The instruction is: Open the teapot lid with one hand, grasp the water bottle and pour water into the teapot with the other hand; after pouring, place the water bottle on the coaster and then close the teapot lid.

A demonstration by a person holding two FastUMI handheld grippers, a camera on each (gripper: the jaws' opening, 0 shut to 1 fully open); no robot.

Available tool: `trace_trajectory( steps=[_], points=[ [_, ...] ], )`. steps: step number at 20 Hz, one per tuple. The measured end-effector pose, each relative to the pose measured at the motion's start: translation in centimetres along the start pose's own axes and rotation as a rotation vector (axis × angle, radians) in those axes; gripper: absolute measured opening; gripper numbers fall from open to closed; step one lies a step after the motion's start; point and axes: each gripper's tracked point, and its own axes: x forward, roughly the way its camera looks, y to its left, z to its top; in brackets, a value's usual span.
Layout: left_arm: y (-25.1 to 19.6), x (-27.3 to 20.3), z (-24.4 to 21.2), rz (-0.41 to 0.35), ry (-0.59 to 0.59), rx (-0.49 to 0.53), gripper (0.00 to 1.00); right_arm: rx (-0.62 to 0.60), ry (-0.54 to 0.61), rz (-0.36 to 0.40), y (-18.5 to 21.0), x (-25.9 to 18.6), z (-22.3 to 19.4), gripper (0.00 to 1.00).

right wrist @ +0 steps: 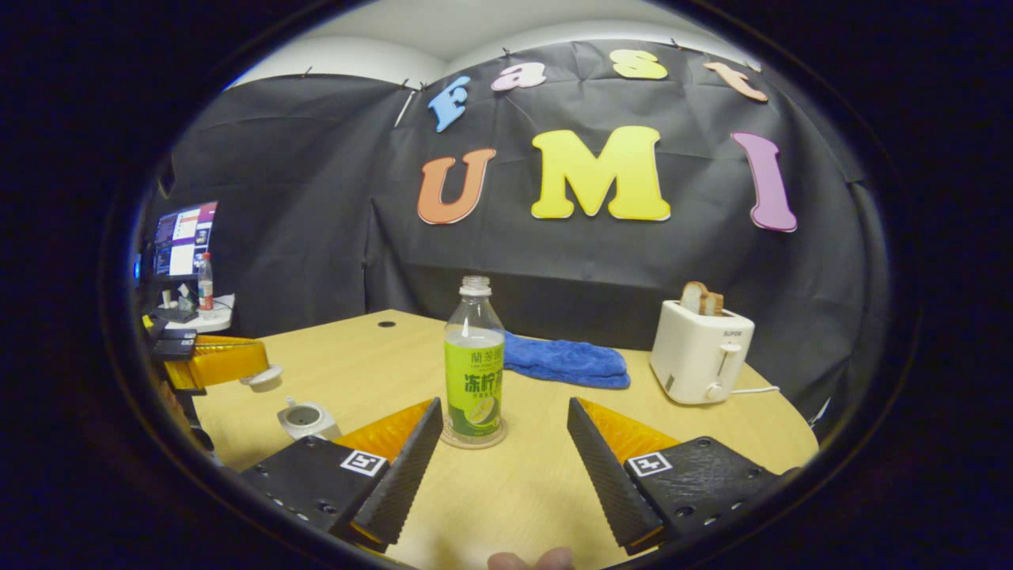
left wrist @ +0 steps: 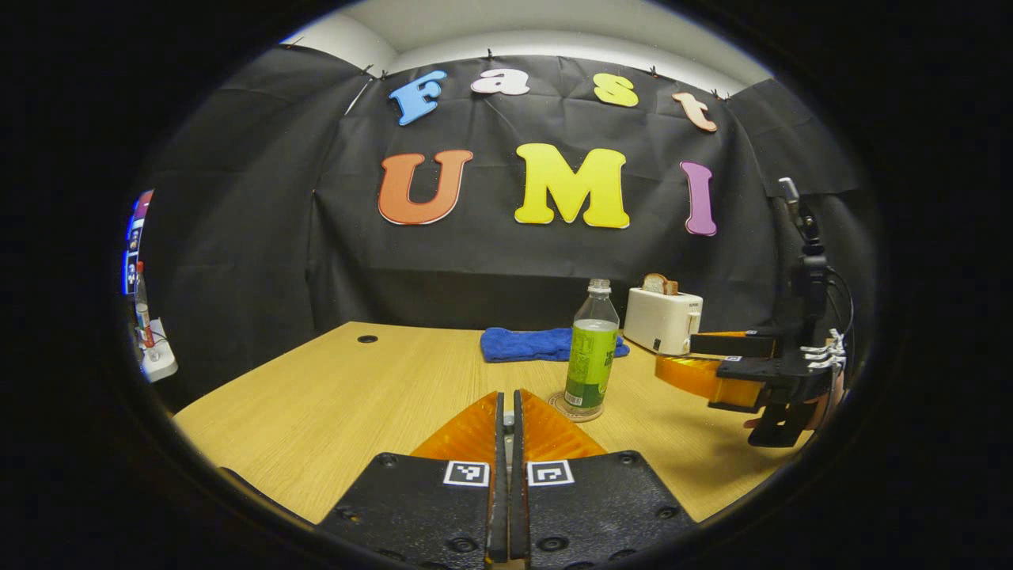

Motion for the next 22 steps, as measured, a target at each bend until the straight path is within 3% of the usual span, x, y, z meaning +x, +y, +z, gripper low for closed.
trace_trajectory(
  steps=[7, 22],
  points=[
    [-0.6, 2.1, -2.1, -0.01, 0.023, 0.001, 0.04, 0.004, -0.062, -0.084, -3.1, -4.5, 0.7, 0.95],
    [-0.3, 2.4, -3.3, 0.006, 0.05, 0.006, 0.04, 0.04, -0.002, -0.136, -5.5, -6.1, -2.6, 0.94]
  ],
)
